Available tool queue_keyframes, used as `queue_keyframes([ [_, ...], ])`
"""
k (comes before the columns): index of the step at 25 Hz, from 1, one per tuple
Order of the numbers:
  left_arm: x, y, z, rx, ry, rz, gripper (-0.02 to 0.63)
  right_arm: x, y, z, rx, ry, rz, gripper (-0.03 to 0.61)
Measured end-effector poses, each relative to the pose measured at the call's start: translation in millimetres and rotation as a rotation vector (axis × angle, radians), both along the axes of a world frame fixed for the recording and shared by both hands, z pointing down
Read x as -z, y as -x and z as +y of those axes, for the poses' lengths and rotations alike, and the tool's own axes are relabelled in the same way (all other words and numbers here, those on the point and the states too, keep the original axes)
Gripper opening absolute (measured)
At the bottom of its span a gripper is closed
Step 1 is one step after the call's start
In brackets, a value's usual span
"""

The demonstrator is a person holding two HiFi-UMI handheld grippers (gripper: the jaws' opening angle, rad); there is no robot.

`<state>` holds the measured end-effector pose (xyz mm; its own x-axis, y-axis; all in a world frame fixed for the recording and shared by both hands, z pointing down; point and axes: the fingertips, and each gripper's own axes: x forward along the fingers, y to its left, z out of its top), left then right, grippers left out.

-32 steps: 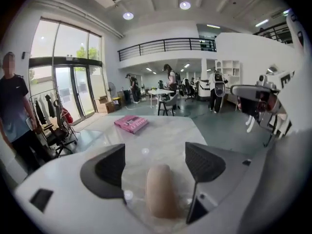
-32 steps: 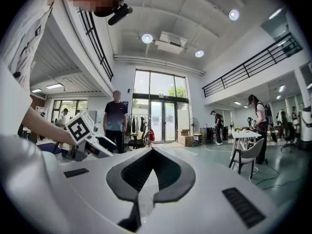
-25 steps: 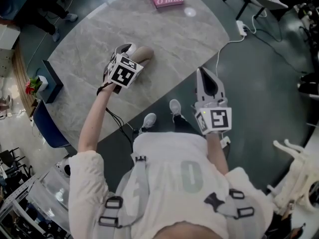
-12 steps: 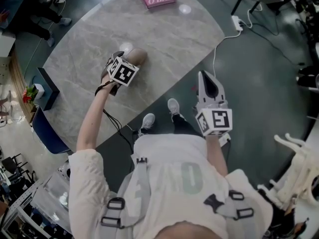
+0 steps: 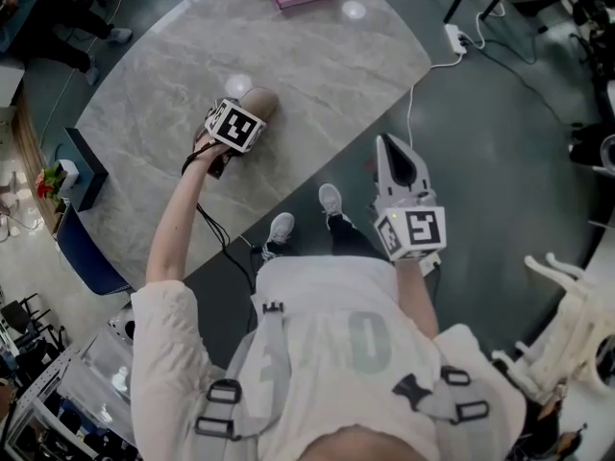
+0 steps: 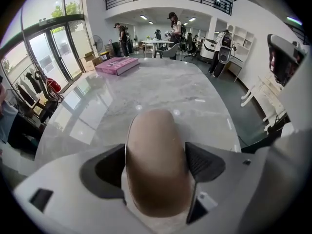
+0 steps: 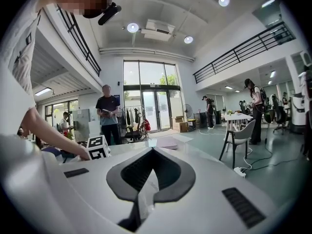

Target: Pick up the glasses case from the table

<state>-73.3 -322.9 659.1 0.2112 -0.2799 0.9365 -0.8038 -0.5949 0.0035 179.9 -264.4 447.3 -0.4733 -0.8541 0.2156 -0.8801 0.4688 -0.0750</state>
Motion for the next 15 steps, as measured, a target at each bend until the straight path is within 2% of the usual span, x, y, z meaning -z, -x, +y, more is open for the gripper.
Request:
queue_keyframes([
  [8,-1.2,1.7,-5.0,-0.012,0.021,-0.018,0.370,-6.9,-3.0,0.2,0.000,0.019,0.005,0.000],
  [15,-10.0,0.1,-3.2,-0.009,0.083,0.010,0.391,-10.7,3.5,-0.5,0.016,0.027,0.008,0.000],
])
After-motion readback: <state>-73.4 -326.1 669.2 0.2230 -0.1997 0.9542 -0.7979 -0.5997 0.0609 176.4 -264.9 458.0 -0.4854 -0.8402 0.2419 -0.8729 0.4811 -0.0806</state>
